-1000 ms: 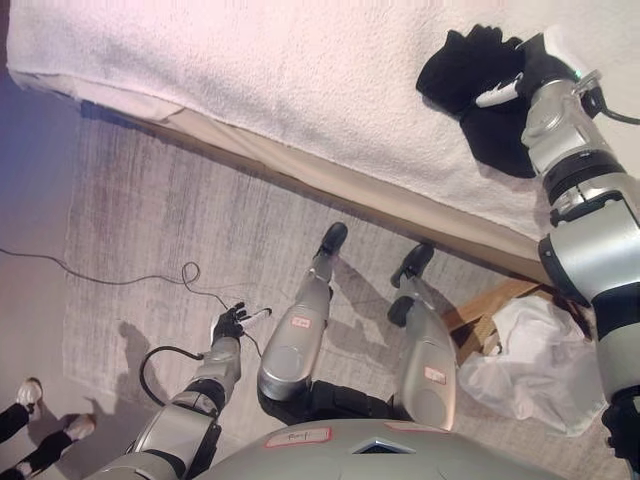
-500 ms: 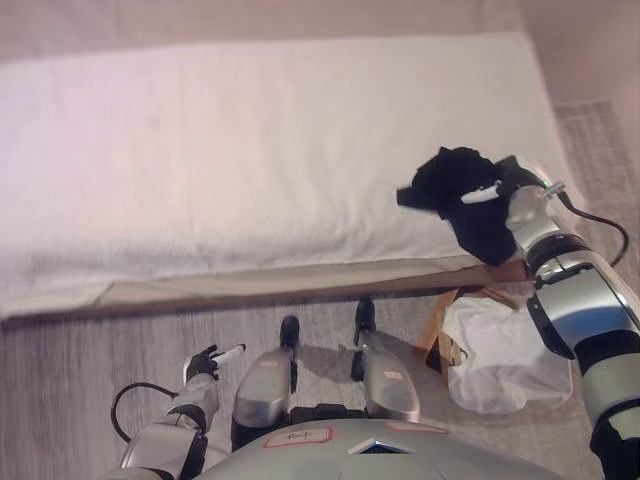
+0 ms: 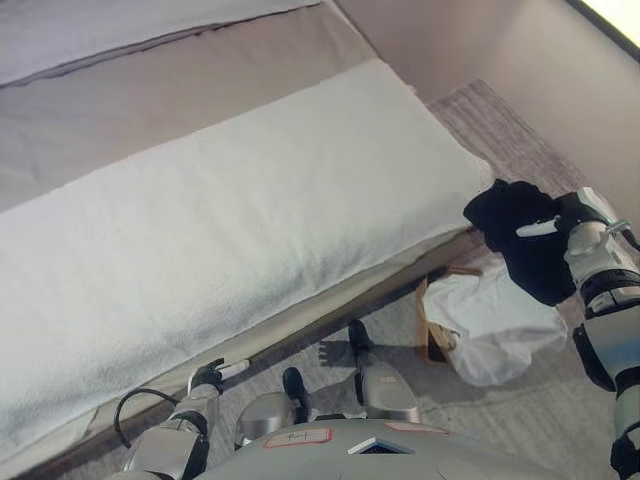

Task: Put the clothes on the bed into the basket.

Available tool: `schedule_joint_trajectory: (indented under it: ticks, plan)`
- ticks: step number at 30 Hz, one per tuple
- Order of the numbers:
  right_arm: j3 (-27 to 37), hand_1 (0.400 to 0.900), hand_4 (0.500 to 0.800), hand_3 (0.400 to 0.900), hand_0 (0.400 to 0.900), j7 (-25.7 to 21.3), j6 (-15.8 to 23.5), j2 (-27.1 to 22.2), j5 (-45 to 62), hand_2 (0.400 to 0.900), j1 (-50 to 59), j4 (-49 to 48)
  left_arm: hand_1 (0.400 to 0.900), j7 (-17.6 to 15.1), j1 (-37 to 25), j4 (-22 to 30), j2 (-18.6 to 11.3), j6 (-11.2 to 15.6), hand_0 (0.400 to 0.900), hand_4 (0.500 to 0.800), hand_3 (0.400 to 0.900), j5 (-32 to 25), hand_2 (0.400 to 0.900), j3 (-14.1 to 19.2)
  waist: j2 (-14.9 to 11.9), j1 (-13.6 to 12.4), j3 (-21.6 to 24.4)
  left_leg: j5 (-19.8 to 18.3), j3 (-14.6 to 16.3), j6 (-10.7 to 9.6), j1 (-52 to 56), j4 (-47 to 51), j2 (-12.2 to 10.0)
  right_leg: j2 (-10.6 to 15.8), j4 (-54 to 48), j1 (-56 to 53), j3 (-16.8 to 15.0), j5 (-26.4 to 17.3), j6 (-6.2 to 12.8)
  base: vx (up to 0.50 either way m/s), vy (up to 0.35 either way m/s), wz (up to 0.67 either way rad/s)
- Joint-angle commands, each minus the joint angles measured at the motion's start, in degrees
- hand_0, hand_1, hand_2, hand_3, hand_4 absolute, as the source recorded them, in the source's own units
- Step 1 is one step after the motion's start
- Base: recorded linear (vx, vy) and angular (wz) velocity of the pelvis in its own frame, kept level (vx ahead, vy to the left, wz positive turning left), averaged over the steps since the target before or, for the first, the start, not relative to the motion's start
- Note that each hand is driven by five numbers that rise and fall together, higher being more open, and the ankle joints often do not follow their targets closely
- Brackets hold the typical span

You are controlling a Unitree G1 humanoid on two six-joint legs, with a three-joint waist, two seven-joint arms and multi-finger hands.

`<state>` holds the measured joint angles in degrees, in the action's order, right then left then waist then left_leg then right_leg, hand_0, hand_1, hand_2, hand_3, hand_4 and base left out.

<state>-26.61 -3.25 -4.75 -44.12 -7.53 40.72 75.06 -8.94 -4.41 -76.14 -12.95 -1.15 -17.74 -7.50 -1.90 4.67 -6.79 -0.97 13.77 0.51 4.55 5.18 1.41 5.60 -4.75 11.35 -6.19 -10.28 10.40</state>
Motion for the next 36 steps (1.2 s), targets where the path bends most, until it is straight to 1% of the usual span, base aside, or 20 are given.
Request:
schedule_joint_trajectory:
  ticks: [1,2,5,7,9,11,13,15,16,17,19,20,21,22,25,29,36]
  plan:
    - [-1.6,0.400,0.500,0.400,0.400,-2.1,1.4,-8.4,-2.5,0.400,6.9,0.8,0.900,-0.2,-0.1,-2.4,-1.0,0.3,0.900,0.800,0.900,2.2,0.900,-1.3,1.3,-0.4,0.4,0.4,-4.3,-2.3,-2.0,-0.2,-0.7,-1.3,4.8,-3.2,-0.5,2.3,-1.62,0.00,-0.034,-0.17]
    - [-1.0,0.400,0.500,0.400,0.400,-2.0,1.3,-8.8,-2.7,0.400,5.8,1.1,0.900,-0.1,-0.1,-2.2,-0.8,0.3,0.900,0.800,0.900,2.3,0.900,-1.8,1.8,0.2,0.3,0.4,-4.0,-2.3,-1.9,-0.2,-0.7,-1.3,4.8,-3.3,-0.8,2.4,-1.66,0.00,-0.028,-0.11]
    - [-0.3,0.400,0.500,0.400,0.400,-2.0,1.2,-9.3,-2.7,0.400,4.9,1.8,0.900,0.0,-0.1,-2.2,-0.7,0.3,0.900,0.800,0.900,2.4,0.900,-2.1,2.4,0.6,0.1,0.4,-3.7,-2.3,-1.8,-0.2,-0.7,-1.4,4.8,-3.2,-1.2,2.5,-1.70,-0.02,-0.012,-0.12]
    - [0.3,0.400,0.500,0.400,0.400,-1.8,1.1,-9.8,-2.8,0.400,4.5,3.1,0.900,0.2,0.0,-2.1,-0.7,0.3,0.900,0.800,0.900,2.6,0.900,-2.3,3.6,1.1,-0.4,0.5,-3.4,-2.4,-1.8,-0.2,-0.6,-1.4,5.0,-3.0,-1.4,2.7,-1.83,-0.03,-0.016,-0.07]
    - [0.5,0.400,0.500,0.400,0.400,-1.7,1.0,-10.1,-2.7,0.400,4.3,3.8,0.900,0.2,0.0,-2.0,-0.6,0.3,0.900,0.800,0.900,2.5,0.900,-2.5,4.1,1.1,-0.5,0.5,-3.4,-2.4,-1.8,-0.2,-0.6,-1.3,4.9,-3.0,-1.3,2.7,-1.91,0.00,0.000,0.00]
    - [0.3,0.400,0.500,0.400,0.400,-1.7,1.0,-10.7,-3.1,0.400,4.8,4.7,0.900,0.3,0.1,-2.0,-0.5,0.3,0.900,0.800,0.900,2.4,0.900,-2.8,5.1,1.3,-0.9,0.7,-3.5,-2.5,-1.9,-0.2,-0.5,-1.3,4.8,-3.0,-1.3,2.9,-2.04,-0.02,-0.005,0.03]
    - [-0.3,0.400,0.500,0.400,0.400,-1.6,0.9,-12.0,-3.2,0.400,6.3,5.7,0.900,0.3,0.2,-1.8,-0.3,0.4,0.900,0.800,0.900,2.1,0.900,-3.4,6.6,1.3,-1.5,1.0,-3.7,-2.7,-2.3,-0.3,-0.4,-1.0,4.5,-3.0,-1.1,2.9,-2.21,-0.04,-0.018,0.06]
    - [-0.5,0.400,0.500,0.400,0.400,-1.5,0.9,-12.4,-3.1,0.400,6.9,5.9,0.900,0.3,0.2,-1.8,-0.2,0.4,0.900,0.800,0.900,2.1,0.900,-3.6,7.1,1.2,-1.7,1.2,-3.9,-2.8,-2.6,-0.3,-0.3,-0.9,4.4,-2.9,-1.0,2.9,-2.27,-0.04,-0.024,0.07]
    - [-1.1,0.400,0.500,0.400,0.400,-1.1,0.8,-12.7,-3.2,0.400,7.6,6.9,0.900,0.2,0.1,-1.8,0.0,0.5,0.900,0.800,0.900,1.9,0.900,-3.8,8.0,1.2,-2.0,1.6,-4.2,-2.9,-3.0,-0.3,-0.2,-0.7,4.2,-2.7,-0.8,2.8,-2.40,-0.04,-0.030,0.09]
    - [-1.1,0.400,0.500,0.400,0.400,-1.1,0.8,-12.7,-3.2,0.400,7.6,6.9,0.900,0.2,0.1,-1.8,0.0,0.5,0.900,0.800,0.900,1.9,0.900,-3.8,8.1,1.2,-2.0,1.6,-4.2,-2.9,-3.1,-0.4,-0.2,-0.7,4.2,-2.7,-0.7,2.8,-2.40,-0.03,-0.034,0.14]
    - [-1.9,0.400,0.500,0.400,0.400,-1.3,0.5,-13.0,-3.3,0.400,9.3,8.6,0.900,0.2,-0.1,-1.8,0.5,0.6,0.900,0.800,0.900,1.4,0.900,-4.6,9.4,1.0,-2.4,2.2,-4.9,-3.2,-3.9,-0.4,-0.2,-0.4,3.7,-2.7,0.0,2.8,-2.58,-0.03,-0.042,0.23]
    - [-2.3,0.500,0.560,0.500,0.500,-1.5,0.3,-13.2,-3.9,0.500,9.7,9.0,0.900,0.3,-0.2,-1.8,0.6,0.6,0.900,0.800,0.900,1.3,0.900,-4.9,9.7,1.0,-2.5,2.4,-5.2,-3.3,-4.0,-0.4,-0.2,-0.3,3.6,-2.8,0.3,2.8,-2.64,-0.02,-0.035,0.20]
    - [-2.3,0.588,0.613,0.588,0.588,-1.5,0.3,-13.2,-3.9,0.588,9.8,9.0,0.900,0.3,-0.2,-1.8,0.7,0.6,0.900,0.800,0.900,1.3,0.900,-4.8,9.7,1.0,-2.5,2.4,-5.3,-3.3,-4.1,-0.4,-0.2,-0.3,3.6,-2.8,0.3,2.8,-2.64,-0.01,-0.028,0.13]
    - [-2.5,0.900,0.800,0.900,0.900,-1.9,0.2,-13.5,-4.1,0.900,10.3,9.4,0.900,0.2,-0.3,-1.6,0.7,0.6,0.900,0.800,0.900,1.1,0.900,-5.0,10.1,0.9,-2.7,2.6,-5.5,-3.4,-4.3,-0.4,-0.2,-0.2,3.6,-2.9,0.7,2.8,-2.75,-0.01,-0.032,0.13]
    - [-3.2,0.900,0.800,0.900,0.900,-1.2,-0.5,-13.7,-4.4,0.900,11.7,12.0,0.900,-0.1,-0.9,-1.5,0.9,0.7,0.900,0.800,0.900,0.5,0.900,-5.7,10.8,0.6,-2.7,3.1,-6.3,-3.7,-4.6,-0.2,-0.2,0.1,3.0,-3.3,1.6,2.9,-2.96,0.00,-0.043,0.19]
    - [-3.7,0.900,0.800,0.900,0.900,-1.3,-0.7,-13.7,-4.4,0.900,12.7,12.7,0.900,-0.3,-1.2,-1.6,1.0,0.6,0.900,0.800,0.900,0.2,0.900,-5.9,11.0,0.4,-2.8,3.2,-6.6,-3.9,-4.7,-0.2,-0.2,0.1,2.7,-3.6,2.0,2.9,-3.02,0.01,-0.020,0.06]
    - [-4.0,0.900,0.800,0.900,0.900,-1.7,-0.7,-13.3,-4.9,0.900,12.7,12.7,0.900,-0.4,-1.4,-1.9,1.2,0.5,0.900,0.800,0.900,0.6,0.900,-5.8,10.3,0.1,-2.6,3.1,-7.0,-3.9,-4.7,-0.2,-0.3,0.2,2.4,-4.3,2.4,3.0,-3.07,0.00,-0.014,0.03]
